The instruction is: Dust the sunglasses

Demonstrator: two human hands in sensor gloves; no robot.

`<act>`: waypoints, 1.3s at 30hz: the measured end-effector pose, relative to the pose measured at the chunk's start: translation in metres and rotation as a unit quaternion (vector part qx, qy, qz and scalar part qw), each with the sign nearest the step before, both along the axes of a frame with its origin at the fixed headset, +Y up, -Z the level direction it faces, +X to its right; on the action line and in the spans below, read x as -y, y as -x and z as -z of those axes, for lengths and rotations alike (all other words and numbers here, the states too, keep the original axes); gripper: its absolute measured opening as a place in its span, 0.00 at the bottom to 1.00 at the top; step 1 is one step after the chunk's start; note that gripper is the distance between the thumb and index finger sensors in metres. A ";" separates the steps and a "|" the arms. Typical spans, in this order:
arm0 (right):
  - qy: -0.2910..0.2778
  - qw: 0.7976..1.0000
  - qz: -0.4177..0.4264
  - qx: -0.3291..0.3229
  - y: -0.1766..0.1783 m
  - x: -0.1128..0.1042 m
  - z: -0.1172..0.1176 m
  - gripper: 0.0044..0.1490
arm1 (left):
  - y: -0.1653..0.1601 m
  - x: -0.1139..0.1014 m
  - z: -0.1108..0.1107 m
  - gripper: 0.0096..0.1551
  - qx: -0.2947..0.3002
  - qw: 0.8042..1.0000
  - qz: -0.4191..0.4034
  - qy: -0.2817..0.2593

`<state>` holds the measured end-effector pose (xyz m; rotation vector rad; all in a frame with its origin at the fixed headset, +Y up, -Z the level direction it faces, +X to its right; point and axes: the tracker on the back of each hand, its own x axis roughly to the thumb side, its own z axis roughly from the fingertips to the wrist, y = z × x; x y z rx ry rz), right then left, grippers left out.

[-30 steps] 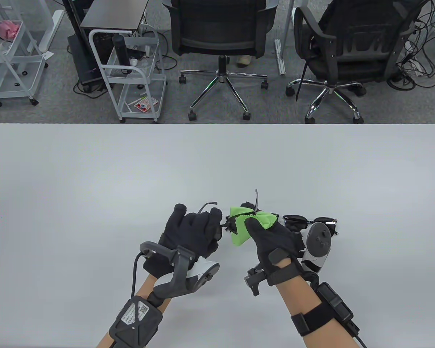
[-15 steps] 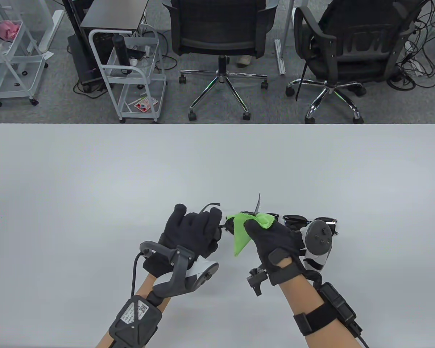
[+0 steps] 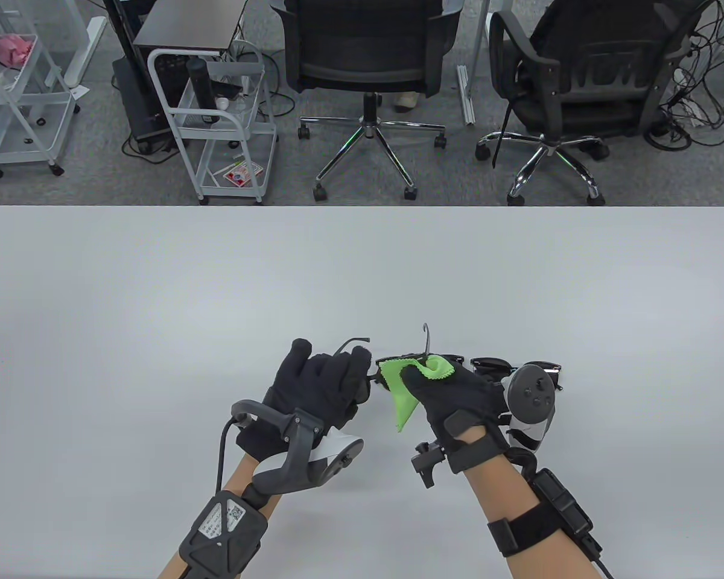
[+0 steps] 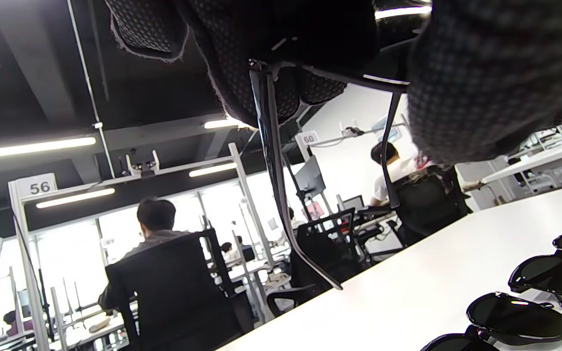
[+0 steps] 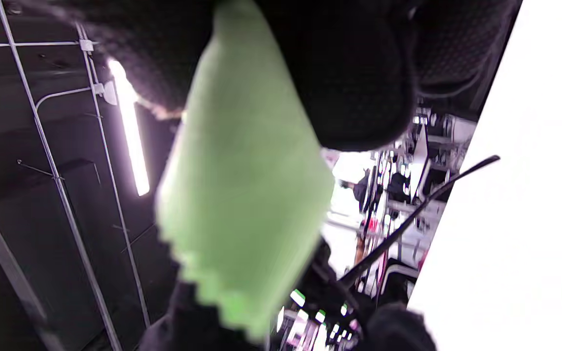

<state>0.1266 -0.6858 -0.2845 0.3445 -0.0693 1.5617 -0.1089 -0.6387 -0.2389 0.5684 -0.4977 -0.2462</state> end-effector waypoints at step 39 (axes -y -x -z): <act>0.021 0.999 -0.032 -0.013 0.036 0.015 -0.007 0.26 | -0.009 -0.008 -0.006 0.61 0.036 0.993 -0.095 0.056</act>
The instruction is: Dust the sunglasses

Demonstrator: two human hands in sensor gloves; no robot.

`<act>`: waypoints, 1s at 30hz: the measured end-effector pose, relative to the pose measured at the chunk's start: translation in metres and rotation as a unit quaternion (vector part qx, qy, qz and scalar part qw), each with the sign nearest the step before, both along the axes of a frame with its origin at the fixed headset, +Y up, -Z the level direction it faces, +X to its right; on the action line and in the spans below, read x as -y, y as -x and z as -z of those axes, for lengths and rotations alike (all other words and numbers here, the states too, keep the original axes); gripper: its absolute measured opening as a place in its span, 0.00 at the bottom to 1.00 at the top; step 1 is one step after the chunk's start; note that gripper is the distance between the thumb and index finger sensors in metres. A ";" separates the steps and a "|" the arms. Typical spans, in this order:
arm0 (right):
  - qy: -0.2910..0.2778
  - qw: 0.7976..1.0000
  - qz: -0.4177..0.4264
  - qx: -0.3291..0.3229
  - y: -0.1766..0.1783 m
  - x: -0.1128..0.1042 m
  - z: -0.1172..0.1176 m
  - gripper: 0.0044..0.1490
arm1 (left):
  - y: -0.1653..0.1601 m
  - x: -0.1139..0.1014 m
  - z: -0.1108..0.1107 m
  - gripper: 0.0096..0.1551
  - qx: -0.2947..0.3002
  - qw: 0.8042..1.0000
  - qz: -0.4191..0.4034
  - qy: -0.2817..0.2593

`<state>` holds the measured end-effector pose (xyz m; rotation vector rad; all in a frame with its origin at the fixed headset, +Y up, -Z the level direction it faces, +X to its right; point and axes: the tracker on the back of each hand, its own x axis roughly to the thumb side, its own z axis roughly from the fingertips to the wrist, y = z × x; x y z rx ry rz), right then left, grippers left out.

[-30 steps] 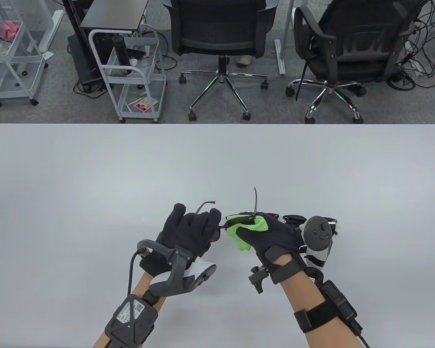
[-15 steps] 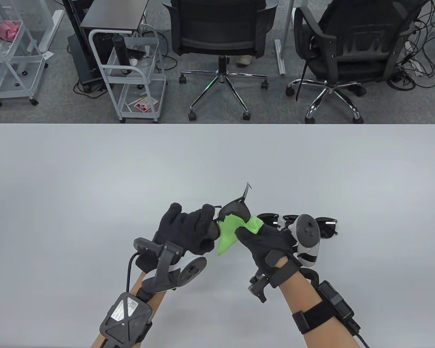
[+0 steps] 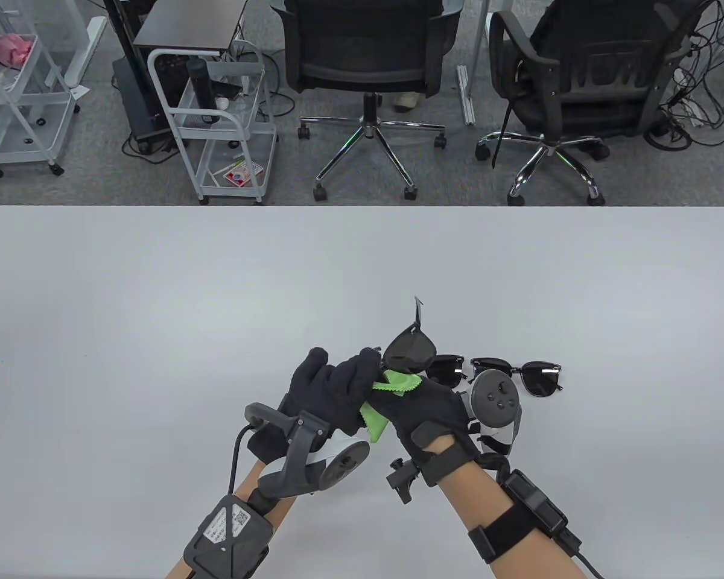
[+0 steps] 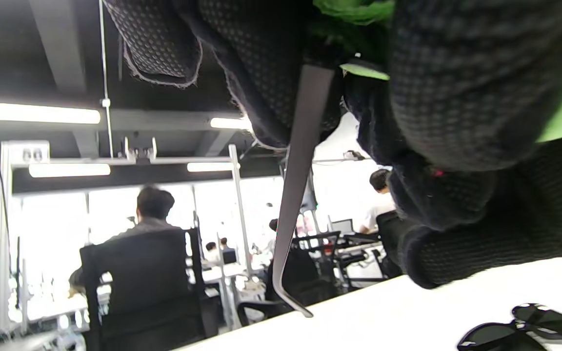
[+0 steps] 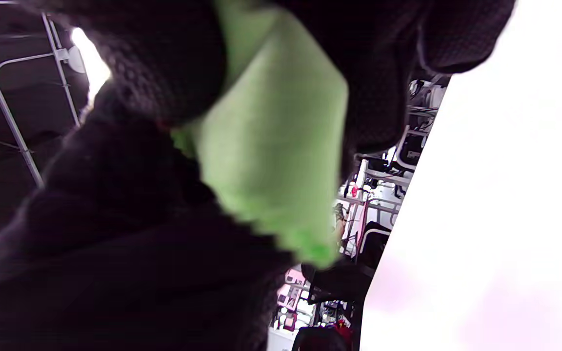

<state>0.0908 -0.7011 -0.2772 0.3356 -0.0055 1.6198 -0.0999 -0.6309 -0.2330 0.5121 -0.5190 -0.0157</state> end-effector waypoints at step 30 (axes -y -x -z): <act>0.003 1.000 -0.014 0.015 0.003 0.007 0.003 0.24 | -0.004 0.004 0.003 0.60 -0.010 1.000 -0.005 0.000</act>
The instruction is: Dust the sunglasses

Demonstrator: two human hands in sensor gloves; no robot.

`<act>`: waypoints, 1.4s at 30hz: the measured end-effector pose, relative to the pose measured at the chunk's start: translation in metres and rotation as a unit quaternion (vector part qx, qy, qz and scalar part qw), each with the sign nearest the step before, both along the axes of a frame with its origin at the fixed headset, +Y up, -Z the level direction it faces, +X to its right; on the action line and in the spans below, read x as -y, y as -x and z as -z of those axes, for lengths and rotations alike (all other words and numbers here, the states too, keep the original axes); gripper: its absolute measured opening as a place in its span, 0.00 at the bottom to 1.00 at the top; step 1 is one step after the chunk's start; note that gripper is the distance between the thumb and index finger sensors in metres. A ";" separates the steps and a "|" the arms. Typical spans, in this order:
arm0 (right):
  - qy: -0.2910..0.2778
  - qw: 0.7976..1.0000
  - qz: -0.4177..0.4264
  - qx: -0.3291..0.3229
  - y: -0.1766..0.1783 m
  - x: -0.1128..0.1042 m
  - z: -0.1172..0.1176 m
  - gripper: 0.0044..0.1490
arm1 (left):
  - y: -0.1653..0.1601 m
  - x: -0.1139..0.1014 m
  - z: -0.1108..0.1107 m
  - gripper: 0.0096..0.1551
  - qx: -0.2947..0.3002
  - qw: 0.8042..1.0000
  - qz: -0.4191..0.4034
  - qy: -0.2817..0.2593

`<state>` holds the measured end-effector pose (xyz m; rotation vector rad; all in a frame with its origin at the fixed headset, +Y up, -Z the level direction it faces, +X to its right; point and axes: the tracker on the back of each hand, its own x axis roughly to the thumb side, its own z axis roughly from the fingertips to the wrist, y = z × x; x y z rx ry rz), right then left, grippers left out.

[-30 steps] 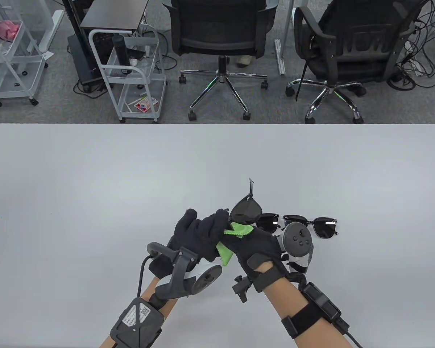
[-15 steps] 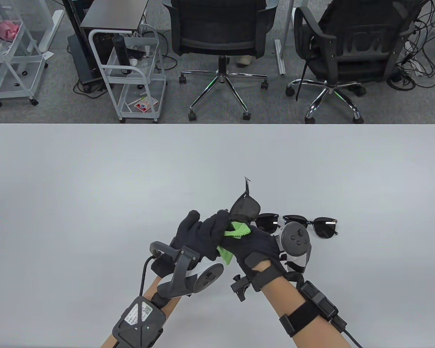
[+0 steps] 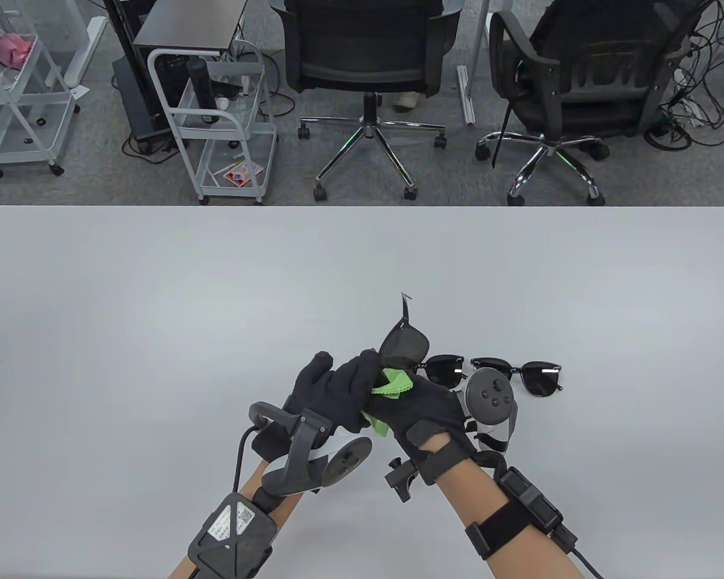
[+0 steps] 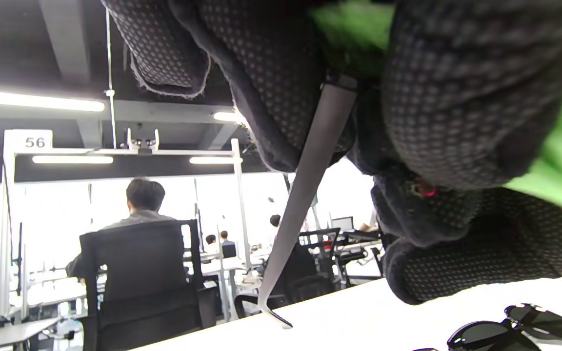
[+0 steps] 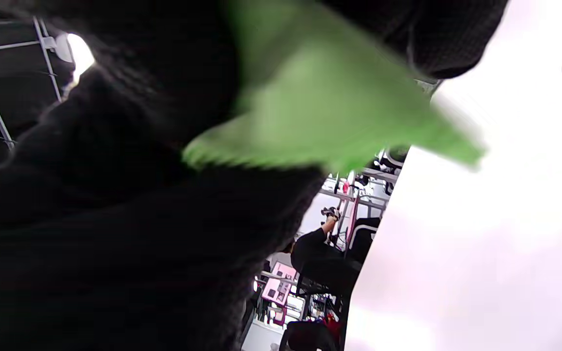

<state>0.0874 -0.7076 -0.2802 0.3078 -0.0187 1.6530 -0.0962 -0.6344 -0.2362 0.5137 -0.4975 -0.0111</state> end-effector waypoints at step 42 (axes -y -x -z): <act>0.044 0.997 0.031 -0.058 0.009 0.012 -0.001 0.27 | 0.003 0.009 0.006 0.64 -0.021 0.999 0.004 0.026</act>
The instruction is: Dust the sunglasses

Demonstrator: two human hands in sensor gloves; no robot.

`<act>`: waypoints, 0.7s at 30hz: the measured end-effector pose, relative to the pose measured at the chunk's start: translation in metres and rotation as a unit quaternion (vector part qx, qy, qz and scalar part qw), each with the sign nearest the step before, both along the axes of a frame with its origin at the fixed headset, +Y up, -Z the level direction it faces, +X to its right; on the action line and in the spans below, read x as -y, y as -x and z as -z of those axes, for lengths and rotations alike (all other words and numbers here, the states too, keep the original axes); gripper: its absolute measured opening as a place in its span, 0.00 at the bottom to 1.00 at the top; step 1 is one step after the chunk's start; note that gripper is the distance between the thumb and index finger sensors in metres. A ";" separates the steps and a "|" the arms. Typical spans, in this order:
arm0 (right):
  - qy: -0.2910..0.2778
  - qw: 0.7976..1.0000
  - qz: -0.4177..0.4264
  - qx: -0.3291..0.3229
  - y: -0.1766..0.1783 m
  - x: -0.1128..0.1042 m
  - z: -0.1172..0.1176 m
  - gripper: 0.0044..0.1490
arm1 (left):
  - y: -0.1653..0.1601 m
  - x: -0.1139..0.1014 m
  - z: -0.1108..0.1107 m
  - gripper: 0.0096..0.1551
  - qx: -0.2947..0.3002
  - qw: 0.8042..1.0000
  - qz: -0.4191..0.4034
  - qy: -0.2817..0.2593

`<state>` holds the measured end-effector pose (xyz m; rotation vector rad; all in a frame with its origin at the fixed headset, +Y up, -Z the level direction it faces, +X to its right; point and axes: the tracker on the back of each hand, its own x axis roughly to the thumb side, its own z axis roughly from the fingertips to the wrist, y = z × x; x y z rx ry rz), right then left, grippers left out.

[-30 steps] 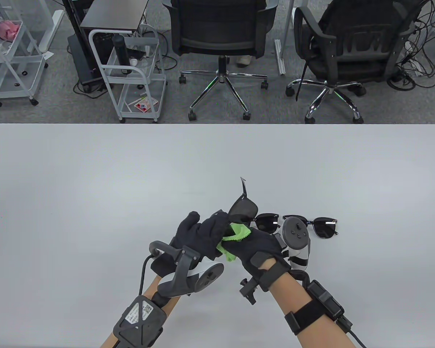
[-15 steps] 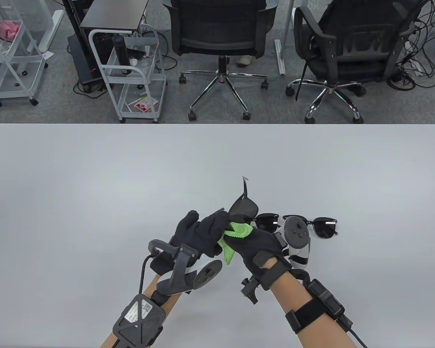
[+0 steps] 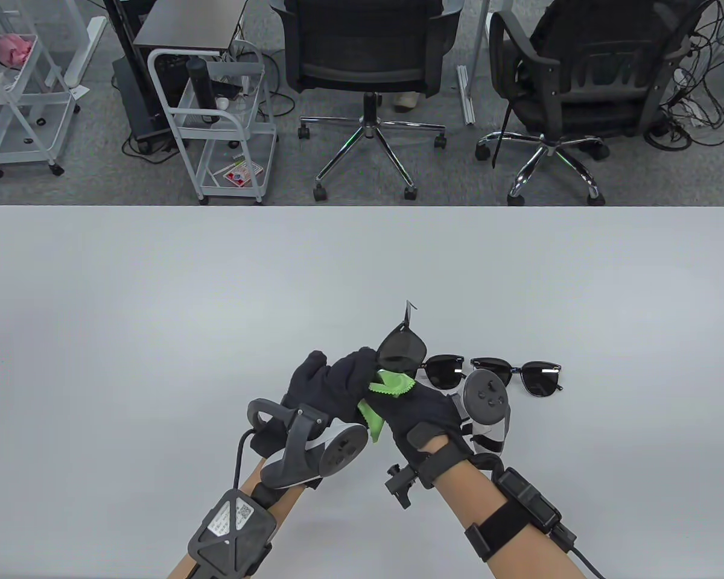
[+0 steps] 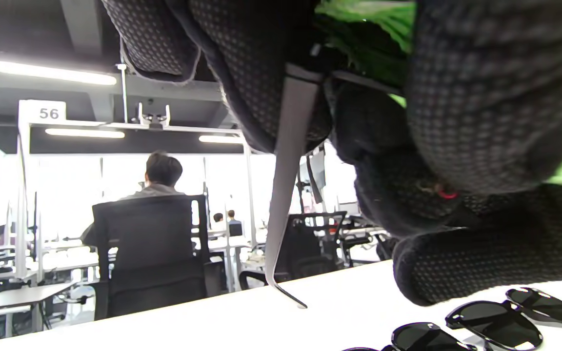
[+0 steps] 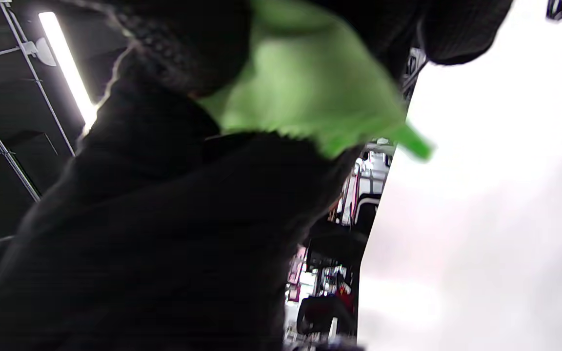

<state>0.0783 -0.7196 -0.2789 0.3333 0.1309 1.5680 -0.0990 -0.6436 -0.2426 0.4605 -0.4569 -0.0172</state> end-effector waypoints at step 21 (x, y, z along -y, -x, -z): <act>-0.010 0.999 -0.032 -0.003 -0.004 -0.006 0.000 0.28 | -0.006 -0.001 -0.007 0.65 0.003 0.999 0.026 -0.038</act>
